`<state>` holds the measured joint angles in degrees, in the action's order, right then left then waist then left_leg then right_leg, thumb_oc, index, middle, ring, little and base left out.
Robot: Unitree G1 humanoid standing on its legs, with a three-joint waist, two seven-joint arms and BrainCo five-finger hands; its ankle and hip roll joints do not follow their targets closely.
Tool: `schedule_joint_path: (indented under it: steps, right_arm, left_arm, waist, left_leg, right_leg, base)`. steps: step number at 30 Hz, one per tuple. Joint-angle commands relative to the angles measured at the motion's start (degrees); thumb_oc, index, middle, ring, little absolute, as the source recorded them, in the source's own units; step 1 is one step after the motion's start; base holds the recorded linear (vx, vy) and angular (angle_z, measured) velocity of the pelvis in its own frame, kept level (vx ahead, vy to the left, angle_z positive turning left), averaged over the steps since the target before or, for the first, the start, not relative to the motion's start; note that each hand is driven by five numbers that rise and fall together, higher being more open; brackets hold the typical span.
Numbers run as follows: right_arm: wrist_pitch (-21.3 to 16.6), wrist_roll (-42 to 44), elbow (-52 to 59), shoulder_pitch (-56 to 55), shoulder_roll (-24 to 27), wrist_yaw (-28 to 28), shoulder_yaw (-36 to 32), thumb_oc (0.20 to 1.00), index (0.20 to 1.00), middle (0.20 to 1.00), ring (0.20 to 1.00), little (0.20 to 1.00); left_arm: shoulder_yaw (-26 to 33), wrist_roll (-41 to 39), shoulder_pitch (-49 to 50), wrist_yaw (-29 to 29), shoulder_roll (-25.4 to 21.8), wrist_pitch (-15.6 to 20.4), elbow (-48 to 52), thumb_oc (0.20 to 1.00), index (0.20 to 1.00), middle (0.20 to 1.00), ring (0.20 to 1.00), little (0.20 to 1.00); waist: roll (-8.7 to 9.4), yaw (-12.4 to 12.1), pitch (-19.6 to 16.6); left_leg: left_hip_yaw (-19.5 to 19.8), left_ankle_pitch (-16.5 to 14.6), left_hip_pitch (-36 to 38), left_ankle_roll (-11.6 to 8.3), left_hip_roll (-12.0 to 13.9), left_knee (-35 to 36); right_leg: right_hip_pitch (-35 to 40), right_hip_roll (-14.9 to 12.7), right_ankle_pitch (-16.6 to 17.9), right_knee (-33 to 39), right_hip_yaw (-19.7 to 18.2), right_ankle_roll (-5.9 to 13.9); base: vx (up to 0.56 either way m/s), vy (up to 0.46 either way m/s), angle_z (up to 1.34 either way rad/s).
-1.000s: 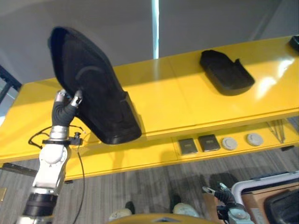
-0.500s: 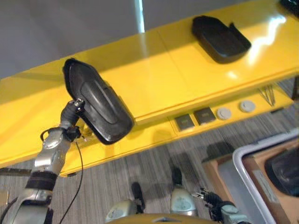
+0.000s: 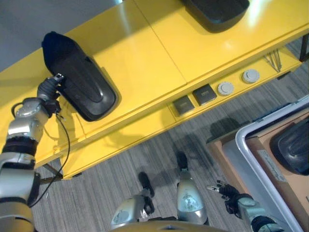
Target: Move parts from the plastic box to the shelf.
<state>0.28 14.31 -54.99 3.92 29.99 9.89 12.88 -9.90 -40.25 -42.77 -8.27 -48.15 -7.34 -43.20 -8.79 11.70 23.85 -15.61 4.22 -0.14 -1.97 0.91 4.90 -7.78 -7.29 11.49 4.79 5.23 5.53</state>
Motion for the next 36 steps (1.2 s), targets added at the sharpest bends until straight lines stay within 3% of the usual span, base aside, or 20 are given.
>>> schedule_joint_path:
  steps: [1, 6, 15, 23, 24, 25, 32, 36]
  right_arm:
    - [0.30, 2.43, -0.76, 0.55, -0.82, 1.50, 2.40, 1.000, 1.000, 1.000, 1.000, 1.000]
    - [0.71, 6.39, 0.00, 2.35, -1.10, 0.97, 4.93, 1.000, 1.000, 1.000, 1.000, 1.000]
    - [1.39, 10.66, 0.52, 4.65, -1.49, 0.90, 6.41, 1.000, 1.000, 1.000, 1.000, 1.000]
    - [1.68, 12.20, 0.33, 5.01, -1.75, 0.57, 7.13, 1.000, 1.000, 1.000, 1.000, 1.000]
    - [1.74, 12.01, 0.39, 4.80, -1.73, 0.68, 7.08, 1.000, 1.000, 1.000, 1.000, 1.000]
    - [1.57, 11.85, 0.31, 4.65, -1.89, 0.55, 7.11, 1.000, 1.000, 1.000, 1.000, 1.000]
    - [0.86, 13.29, -0.03, 4.28, -2.25, 0.05, 7.46, 1.000, 1.000, 1.000, 1.000, 1.000]
    - [1.14, 13.77, 0.14, 4.00, -2.43, -0.36, 7.43, 1.000, 1.000, 1.000, 1.000, 1.000]
  left_arm:
    - [-0.94, 4.81, -5.41, 1.67, -6.40, 0.13, -2.83, 0.200, 0.200, 0.200, 0.200, 0.200]
    - [-7.25, 9.53, -13.96, 1.18, -8.47, -2.96, -5.35, 0.200, 0.200, 0.200, 0.200, 0.200]
    - [-16.58, 16.16, -24.32, 0.80, -6.77, -3.19, -6.34, 0.200, 0.200, 0.200, 0.200, 0.200]
    - [-19.85, 16.57, -27.99, 1.89, -6.04, -4.88, -6.71, 0.200, 0.200, 0.200, 0.200, 0.200]
    - [-19.97, 15.98, -28.09, 3.39, -6.20, -5.80, -6.83, 0.404, 0.404, 0.404, 0.404, 0.404]
    - [-19.84, 15.57, -28.07, 4.04, -6.30, -6.21, -7.22, 1.000, 1.000, 1.000, 1.000, 1.000]
    - [-18.91, 17.02, -27.89, 6.13, -6.37, -4.61, -9.39, 1.000, 1.000, 1.000, 1.000, 1.000]
    - [-19.22, 20.75, -27.48, 6.07, -6.41, -0.56, -8.85, 1.000, 1.000, 1.000, 1.000, 1.000]
  waist:
    - [1.39, -0.04, -0.24]
    - [2.76, -0.06, 1.94]
    - [4.34, 0.44, 3.99]
    - [4.81, 0.87, 4.80]
    - [4.76, 0.98, 4.86]
    - [4.73, 1.05, 4.86]
    - [4.88, 1.14, 4.53]
    - [4.89, 1.16, 3.71]
  left_leg:
    - [3.73, -0.10, -3.70, -0.85, -0.51, 0.10]
    - [4.36, 0.37, -5.41, -0.76, 0.20, 0.10]
    - [4.55, 0.72, -7.23, -0.68, 0.85, 0.10]
    - [4.24, 0.57, -7.33, -0.82, 1.20, 0.10]
    - [4.22, 0.53, -7.23, -0.84, 1.27, 0.10]
    - [4.19, 0.51, -7.13, -0.86, 1.27, 0.10]
    - [4.01, 0.45, -6.67, -0.91, 1.43, 0.10]
    - [3.85, 0.27, -5.91, -1.10, 1.59, 0.10]
  right_leg:
    - [0.86, 2.37, -7.56, -3.54, -0.71, -0.47]
    - [-0.88, 3.03, -7.16, -3.65, -1.25, -0.73]
    - [-2.79, 3.88, -6.55, -3.57, -2.61, -0.75]
    - [-3.01, 4.14, -6.27, -3.15, -3.00, -0.74]
    - [-2.87, 4.16, -6.31, -3.05, -3.02, -0.81]
    - [-2.76, 4.17, -6.35, -3.03, -3.05, -0.82]
    - [-2.23, 4.26, -6.58, -2.99, -2.90, -1.06]
    - [-1.35, 4.25, -6.75, -2.79, -2.73, -1.10]
  base:
    - [-0.02, -0.033, 0.01]
    - [-0.04, -0.080, 0.04]
    - [-0.01, -0.044, 0.03]
    - [0.00, -0.004, 0.00]
    - [0.00, 0.000, 0.00]
    - [0.00, 0.000, 0.00]
    - [0.00, 0.000, 0.00]
    - [0.00, 0.000, 0.00]
